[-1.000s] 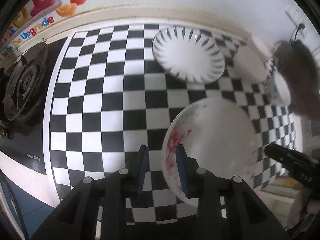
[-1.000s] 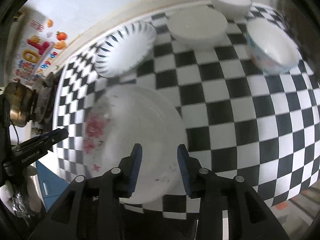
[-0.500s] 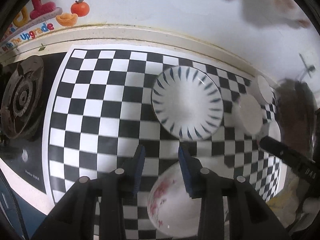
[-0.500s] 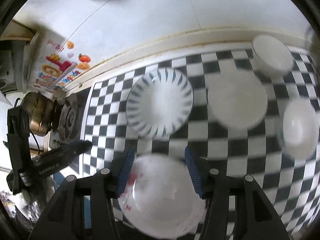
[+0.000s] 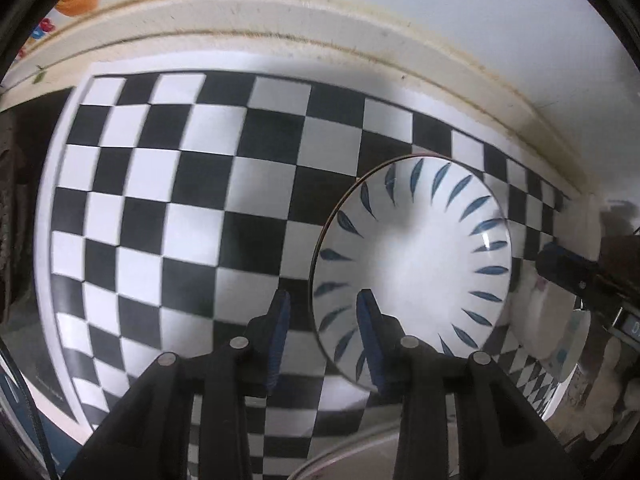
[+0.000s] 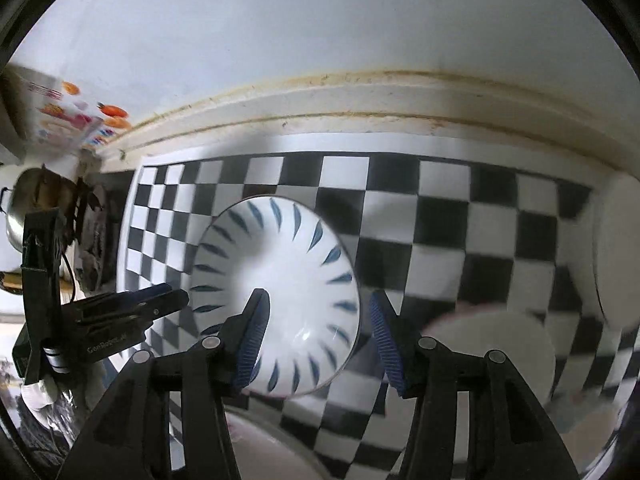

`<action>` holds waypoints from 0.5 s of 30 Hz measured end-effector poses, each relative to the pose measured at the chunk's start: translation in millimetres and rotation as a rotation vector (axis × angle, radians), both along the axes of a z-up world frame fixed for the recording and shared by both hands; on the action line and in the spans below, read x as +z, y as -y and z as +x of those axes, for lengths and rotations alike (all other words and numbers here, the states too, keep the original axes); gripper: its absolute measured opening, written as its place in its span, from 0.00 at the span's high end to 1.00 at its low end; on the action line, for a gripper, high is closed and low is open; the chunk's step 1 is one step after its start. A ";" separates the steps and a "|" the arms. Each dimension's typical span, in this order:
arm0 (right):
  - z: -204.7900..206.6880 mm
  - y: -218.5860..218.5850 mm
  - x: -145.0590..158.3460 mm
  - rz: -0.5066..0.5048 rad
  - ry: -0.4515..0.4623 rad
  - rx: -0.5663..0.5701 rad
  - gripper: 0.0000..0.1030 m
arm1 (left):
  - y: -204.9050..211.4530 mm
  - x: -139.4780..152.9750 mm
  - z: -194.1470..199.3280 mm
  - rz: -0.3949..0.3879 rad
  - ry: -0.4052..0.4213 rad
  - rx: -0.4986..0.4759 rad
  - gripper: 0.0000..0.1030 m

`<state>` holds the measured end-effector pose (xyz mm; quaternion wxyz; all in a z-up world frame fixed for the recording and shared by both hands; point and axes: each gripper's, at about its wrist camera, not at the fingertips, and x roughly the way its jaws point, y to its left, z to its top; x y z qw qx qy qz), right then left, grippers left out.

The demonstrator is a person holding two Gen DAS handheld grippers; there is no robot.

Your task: Organize plates and bowls

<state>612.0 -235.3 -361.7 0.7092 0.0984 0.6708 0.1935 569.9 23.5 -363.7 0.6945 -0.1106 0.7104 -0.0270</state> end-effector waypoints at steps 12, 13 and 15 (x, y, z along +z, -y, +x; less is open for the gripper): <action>31.0 -9.5 -64.6 0.041 -0.179 0.077 0.69 | -0.5 -34.6 -1.8 -0.068 -0.049 0.006 0.79; 30.5 -11.4 -67.6 0.033 -0.182 0.085 0.71 | -0.3 -34.6 -2.8 -0.077 -0.052 0.010 0.78; 29.2 -14.7 -72.2 0.015 -0.181 0.099 0.76 | -0.9 -34.5 -3.5 -0.073 -0.048 0.016 0.78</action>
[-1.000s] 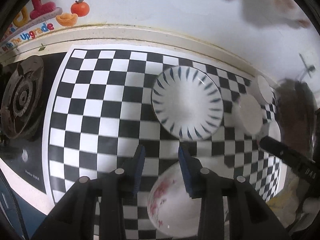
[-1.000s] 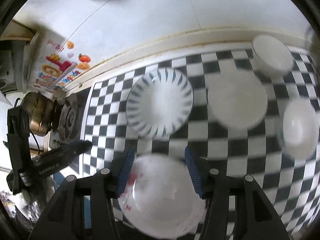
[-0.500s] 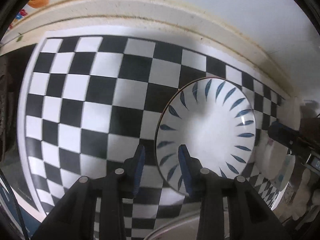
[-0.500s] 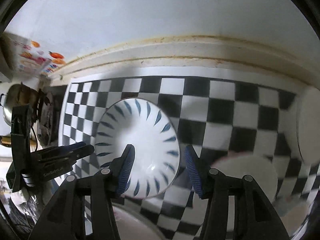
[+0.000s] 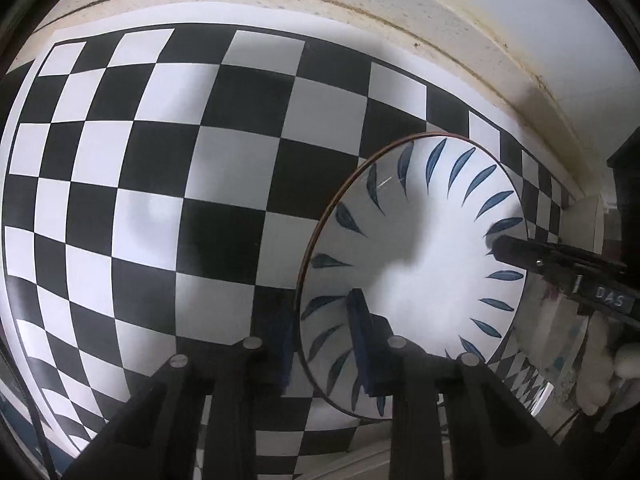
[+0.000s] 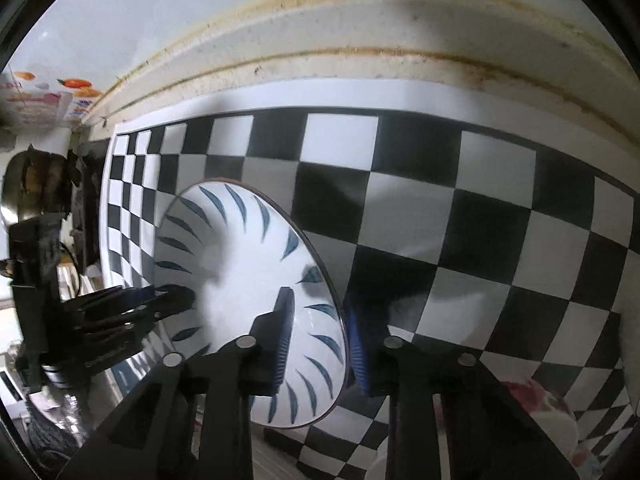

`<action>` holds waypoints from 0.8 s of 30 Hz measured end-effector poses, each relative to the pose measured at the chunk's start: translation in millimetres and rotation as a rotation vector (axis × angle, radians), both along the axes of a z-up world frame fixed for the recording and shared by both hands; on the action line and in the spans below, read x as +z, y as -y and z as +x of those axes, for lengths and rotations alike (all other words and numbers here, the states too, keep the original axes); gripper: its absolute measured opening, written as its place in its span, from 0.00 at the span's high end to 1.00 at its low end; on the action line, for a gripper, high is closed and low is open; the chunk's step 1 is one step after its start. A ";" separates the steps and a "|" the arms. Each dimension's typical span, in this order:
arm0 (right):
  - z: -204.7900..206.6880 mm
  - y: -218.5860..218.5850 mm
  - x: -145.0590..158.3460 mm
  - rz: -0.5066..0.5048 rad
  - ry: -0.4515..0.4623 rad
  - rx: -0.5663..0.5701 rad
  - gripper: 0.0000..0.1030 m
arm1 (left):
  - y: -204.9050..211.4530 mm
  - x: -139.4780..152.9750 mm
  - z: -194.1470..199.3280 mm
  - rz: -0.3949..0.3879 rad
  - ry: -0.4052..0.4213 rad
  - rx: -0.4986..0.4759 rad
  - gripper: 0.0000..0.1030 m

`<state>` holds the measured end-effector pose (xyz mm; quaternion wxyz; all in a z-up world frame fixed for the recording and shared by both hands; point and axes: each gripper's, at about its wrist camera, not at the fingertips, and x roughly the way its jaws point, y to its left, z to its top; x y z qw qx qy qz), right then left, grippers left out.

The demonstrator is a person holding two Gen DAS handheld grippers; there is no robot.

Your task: Organize plates and bowls

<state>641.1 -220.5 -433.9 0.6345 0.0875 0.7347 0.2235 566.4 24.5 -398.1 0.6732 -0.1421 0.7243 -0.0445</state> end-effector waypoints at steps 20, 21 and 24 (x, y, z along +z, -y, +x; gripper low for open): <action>-19.5 3.7 30.3 0.012 0.090 -0.001 0.86 | -1.0 30.0 -1.8 0.029 0.066 -0.009 0.79; -20.6 4.5 32.9 0.013 0.091 -0.001 0.86 | -1.1 33.0 -2.9 0.028 0.072 -0.011 0.79; -26.2 7.5 44.9 0.022 0.103 -0.004 0.86 | -1.9 44.0 -4.8 0.031 0.091 -0.019 0.79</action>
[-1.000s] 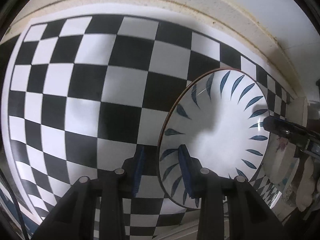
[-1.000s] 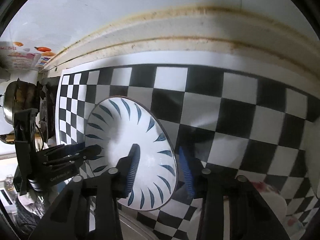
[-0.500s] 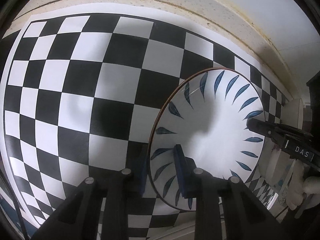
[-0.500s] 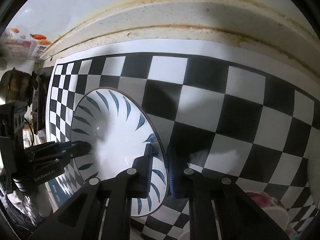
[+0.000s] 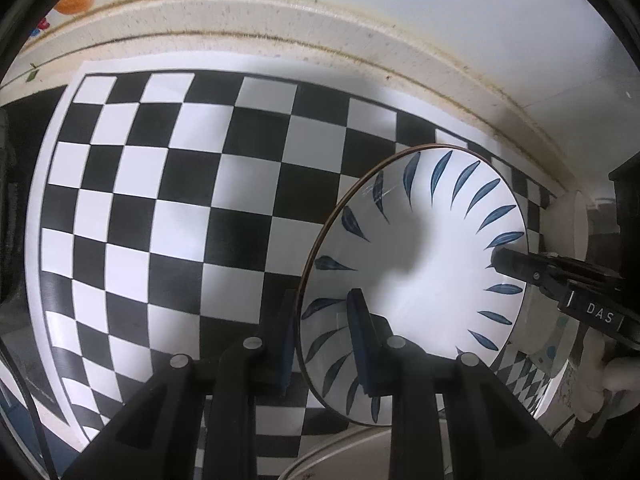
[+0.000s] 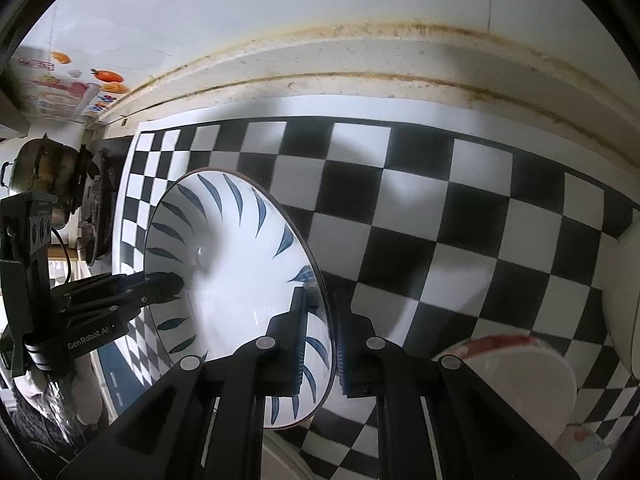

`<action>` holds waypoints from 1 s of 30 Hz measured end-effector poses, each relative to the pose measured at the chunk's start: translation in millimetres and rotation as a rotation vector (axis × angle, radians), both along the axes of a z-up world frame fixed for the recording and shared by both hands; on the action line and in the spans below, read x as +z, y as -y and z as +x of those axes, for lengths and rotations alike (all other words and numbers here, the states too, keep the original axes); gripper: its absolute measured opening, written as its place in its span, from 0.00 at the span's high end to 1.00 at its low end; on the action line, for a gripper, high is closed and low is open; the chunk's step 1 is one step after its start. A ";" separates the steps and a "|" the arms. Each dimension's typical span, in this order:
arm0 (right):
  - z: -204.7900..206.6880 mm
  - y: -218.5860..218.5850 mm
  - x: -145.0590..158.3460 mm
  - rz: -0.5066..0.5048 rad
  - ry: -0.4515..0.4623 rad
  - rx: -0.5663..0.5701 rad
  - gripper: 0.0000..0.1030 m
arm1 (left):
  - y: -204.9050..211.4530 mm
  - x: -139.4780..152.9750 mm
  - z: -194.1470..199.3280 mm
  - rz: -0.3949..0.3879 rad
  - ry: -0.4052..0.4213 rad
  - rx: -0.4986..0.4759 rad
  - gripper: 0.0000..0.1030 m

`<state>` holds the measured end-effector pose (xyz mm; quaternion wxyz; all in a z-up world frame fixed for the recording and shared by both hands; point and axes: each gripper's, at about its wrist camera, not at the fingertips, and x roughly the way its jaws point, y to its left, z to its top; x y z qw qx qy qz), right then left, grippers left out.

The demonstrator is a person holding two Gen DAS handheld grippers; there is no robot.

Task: Organize plates and bowls
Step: 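Carry the plate stack with both grippers and lower it onto the plain white plate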

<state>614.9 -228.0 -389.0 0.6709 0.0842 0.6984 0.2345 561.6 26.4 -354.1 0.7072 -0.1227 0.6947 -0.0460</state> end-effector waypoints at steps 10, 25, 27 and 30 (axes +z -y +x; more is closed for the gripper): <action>-36.6 5.8 36.1 0.030 0.028 -0.030 0.86 | -0.3 33.2 -27.5 0.006 0.043 -0.040 0.79; -152.4 27.8 57.8 0.023 0.025 -0.096 0.87 | 9.5 38.2 -109.7 -0.006 0.034 -0.146 0.79; -169.3 29.9 55.0 0.021 0.020 -0.102 0.87 | 10.0 36.3 -119.9 -0.009 0.027 -0.155 0.79; -191.4 31.4 47.2 0.021 0.003 -0.111 0.87 | 12.9 33.1 -133.0 0.000 0.019 -0.178 0.79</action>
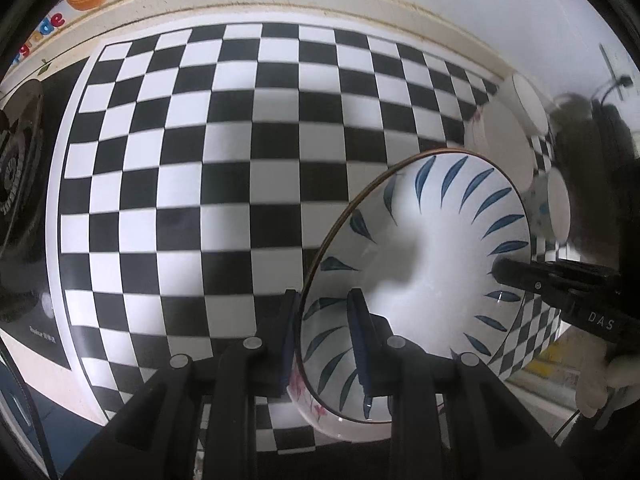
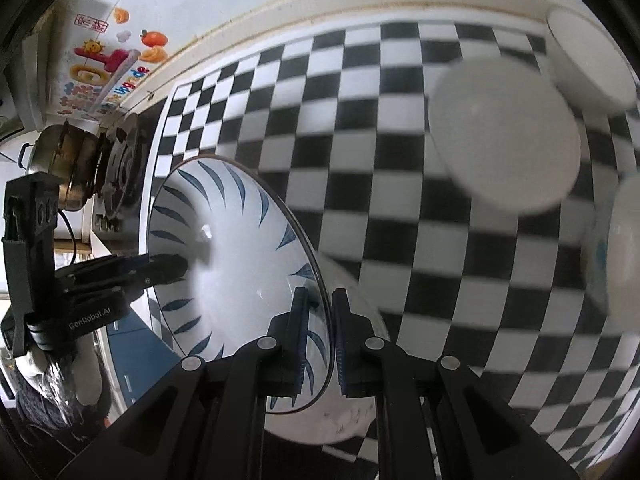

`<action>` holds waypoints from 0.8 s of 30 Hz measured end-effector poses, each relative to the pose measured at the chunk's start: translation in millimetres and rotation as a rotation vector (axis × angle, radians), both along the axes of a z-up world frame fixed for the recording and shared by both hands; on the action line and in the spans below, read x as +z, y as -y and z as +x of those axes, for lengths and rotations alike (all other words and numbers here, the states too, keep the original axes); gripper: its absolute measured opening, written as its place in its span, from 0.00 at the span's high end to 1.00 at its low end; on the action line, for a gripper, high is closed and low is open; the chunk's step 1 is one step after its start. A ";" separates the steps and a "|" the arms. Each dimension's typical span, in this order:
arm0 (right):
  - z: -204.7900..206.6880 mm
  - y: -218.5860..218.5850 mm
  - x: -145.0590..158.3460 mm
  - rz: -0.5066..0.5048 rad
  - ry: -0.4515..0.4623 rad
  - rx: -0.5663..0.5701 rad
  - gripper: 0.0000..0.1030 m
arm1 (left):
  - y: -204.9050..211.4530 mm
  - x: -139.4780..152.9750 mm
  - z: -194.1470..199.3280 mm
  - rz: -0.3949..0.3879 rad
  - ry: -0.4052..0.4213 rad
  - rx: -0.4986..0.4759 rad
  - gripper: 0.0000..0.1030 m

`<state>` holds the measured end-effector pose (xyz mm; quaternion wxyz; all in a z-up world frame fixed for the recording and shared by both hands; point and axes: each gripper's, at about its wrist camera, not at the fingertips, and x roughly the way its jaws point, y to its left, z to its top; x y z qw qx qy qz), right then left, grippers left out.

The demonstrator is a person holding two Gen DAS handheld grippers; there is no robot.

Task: Organize plates and bowls
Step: 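Carry the plate stack with both grippers and lower it onto the plain white plate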

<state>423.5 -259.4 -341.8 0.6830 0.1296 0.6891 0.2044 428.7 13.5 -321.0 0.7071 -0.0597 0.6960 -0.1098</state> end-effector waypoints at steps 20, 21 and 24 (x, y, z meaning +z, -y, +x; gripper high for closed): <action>-66.7 8.3 -54.5 0.005 -0.112 -0.063 0.87 | 20.2 -39.4 -32.3 0.040 -0.090 -0.083 0.78; -66.7 8.1 -55.5 0.004 -0.114 -0.063 0.87 | 21.4 -41.7 -31.9 0.043 -0.093 -0.085 0.79; -69.1 7.8 -60.7 0.000 -0.125 -0.063 0.87 | 25.8 -46.6 -33.4 0.054 -0.099 -0.093 0.79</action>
